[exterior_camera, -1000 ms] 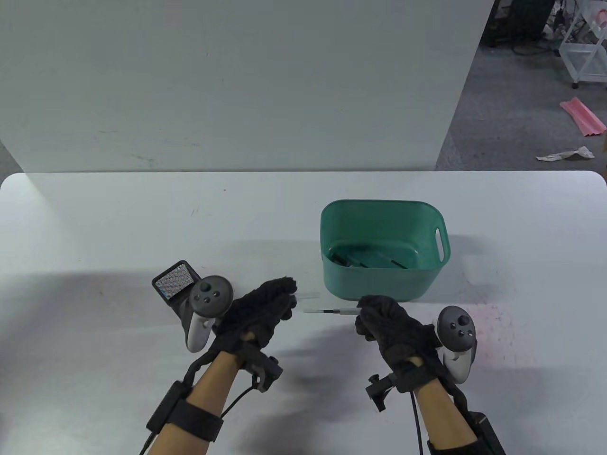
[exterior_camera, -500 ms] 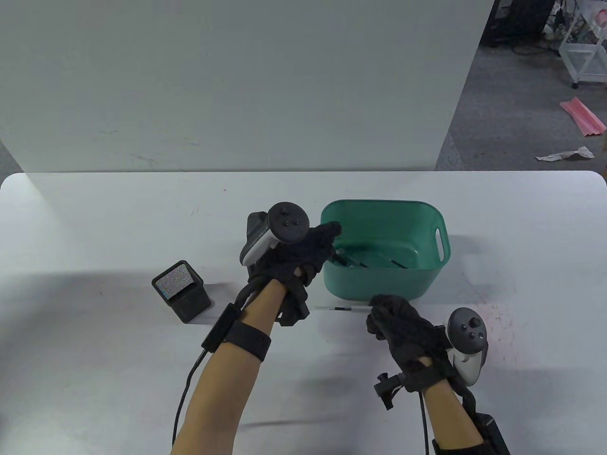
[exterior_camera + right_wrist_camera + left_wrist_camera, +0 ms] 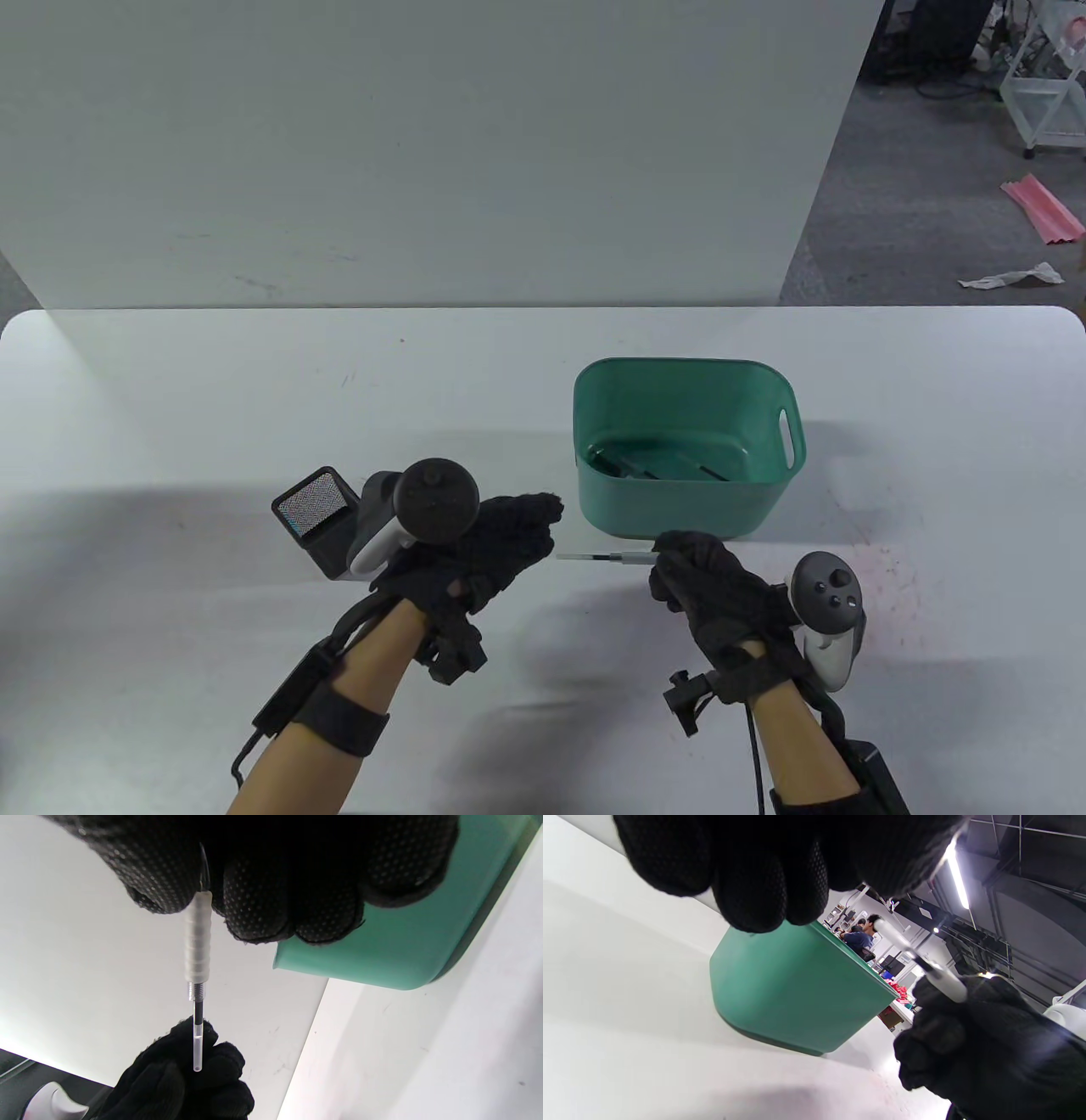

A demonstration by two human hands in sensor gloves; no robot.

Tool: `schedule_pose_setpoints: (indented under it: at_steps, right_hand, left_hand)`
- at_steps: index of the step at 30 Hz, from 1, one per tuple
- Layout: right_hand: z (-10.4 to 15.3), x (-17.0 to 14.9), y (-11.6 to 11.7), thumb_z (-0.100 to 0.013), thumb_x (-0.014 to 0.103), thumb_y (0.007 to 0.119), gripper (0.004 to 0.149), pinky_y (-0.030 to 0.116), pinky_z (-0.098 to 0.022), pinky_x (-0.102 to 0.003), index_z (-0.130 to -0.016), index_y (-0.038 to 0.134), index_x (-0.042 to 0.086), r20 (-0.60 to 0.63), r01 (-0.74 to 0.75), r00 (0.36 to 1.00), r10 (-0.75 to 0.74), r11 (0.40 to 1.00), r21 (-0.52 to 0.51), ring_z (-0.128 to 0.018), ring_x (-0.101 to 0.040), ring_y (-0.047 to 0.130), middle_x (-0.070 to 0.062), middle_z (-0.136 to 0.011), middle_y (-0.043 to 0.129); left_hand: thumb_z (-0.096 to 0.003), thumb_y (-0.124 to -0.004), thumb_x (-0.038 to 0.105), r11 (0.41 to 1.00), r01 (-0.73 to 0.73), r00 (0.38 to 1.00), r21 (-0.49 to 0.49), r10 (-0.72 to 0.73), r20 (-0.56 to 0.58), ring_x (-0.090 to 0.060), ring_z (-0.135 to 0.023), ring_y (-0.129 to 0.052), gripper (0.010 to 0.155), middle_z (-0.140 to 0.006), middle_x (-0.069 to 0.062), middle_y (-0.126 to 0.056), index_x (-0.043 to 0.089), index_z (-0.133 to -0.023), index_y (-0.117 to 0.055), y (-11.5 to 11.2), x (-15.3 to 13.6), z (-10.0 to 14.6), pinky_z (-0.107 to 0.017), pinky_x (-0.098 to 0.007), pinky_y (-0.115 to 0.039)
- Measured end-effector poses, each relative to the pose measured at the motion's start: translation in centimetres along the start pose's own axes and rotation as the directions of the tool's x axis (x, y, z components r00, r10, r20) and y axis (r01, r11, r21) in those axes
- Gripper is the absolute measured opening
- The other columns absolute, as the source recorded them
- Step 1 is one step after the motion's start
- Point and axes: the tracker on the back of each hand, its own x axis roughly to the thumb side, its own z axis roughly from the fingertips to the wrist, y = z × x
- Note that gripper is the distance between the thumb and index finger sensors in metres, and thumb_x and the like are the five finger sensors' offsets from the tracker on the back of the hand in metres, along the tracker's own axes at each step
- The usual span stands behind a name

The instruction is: Disassemble pens into components

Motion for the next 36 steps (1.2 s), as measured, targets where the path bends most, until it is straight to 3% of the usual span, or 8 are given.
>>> schedule_pose_setpoints:
  at_steps: [6, 14, 29, 32, 36]
  right_hand:
    - [0.2, -0.1, 1.0, -0.054, 0.04, 0.075, 0.047, 0.077, -0.046, -0.052, -0.089, 0.071, 0.009, -0.002, -0.014, 1.0, 0.014, 0.999, 0.046, -0.064, -0.034, 0.088, -0.009, -0.067, 0.089]
    - [0.2, -0.7, 1.6, -0.054, 0.04, 0.075, 0.047, 0.077, -0.047, -0.052, -0.089, 0.071, 0.009, -0.019, -0.035, 0.999, 0.036, 0.997, 0.073, -0.064, -0.034, 0.088, -0.009, -0.067, 0.089]
    - [0.1, -1.1, 2.4, -0.054, 0.04, 0.075, 0.047, 0.077, -0.047, -0.052, -0.089, 0.071, 0.009, -0.032, -0.043, 0.998, 0.047, 0.994, 0.103, -0.064, -0.035, 0.088, -0.009, -0.067, 0.089]
    - [-0.3, -0.8, 1.5, -0.054, 0.04, 0.076, 0.047, 0.077, -0.046, -0.053, -0.089, 0.071, 0.008, -0.026, -0.041, 0.999, 0.043, 0.996, 0.075, -0.064, -0.036, 0.087, -0.01, -0.068, 0.089]
    - [-1.4, 1.1, -0.9, -0.055, 0.039, 0.075, 0.047, 0.076, -0.047, -0.053, -0.09, 0.071, 0.008, 0.035, -0.14, 0.989, 0.142, 0.989, -0.046, -0.065, -0.036, 0.087, -0.011, -0.068, 0.088]
  left_hand:
    - [-0.0508, -0.081, 0.048, 0.999, 0.009, 1.0, 0.033, -0.008, -0.027, -0.028, -0.075, -0.1, 0.057, -0.098, -0.006, -0.088, 0.029, -0.104, -0.069, -2.4, -0.6, 2.0, -0.055, -0.054, -0.083]
    - [-0.0508, -0.081, 0.047, 0.995, -0.095, 0.995, 0.041, 0.096, -0.02, -0.024, -0.067, -0.103, 0.052, -0.09, -0.004, -0.093, 0.03, -0.099, -0.074, -4.6, -2.3, 2.2, -0.052, -0.052, -0.085]
    - [-0.0512, -0.081, 0.044, 0.989, -0.125, 0.992, 0.073, 0.127, -0.027, -0.02, -0.054, -0.107, 0.042, -0.075, -0.002, -0.101, 0.029, -0.09, -0.083, -4.5, -3.2, 2.5, -0.047, -0.049, -0.089]
    - [-0.0506, -0.081, 0.043, 0.987, -0.108, 0.993, 0.119, 0.113, -0.035, -0.02, -0.052, -0.108, 0.041, -0.072, -0.003, -0.102, 0.028, -0.088, -0.085, -3.9, -3.5, 3.0, -0.045, -0.049, -0.089]
    - [-0.0501, -0.082, 0.042, 0.972, -0.126, 0.988, 0.197, 0.141, -0.064, -0.021, -0.05, -0.108, 0.04, -0.07, -0.005, -0.103, 0.026, -0.087, -0.087, -2.9, -4.7, 3.9, -0.044, -0.05, -0.089]
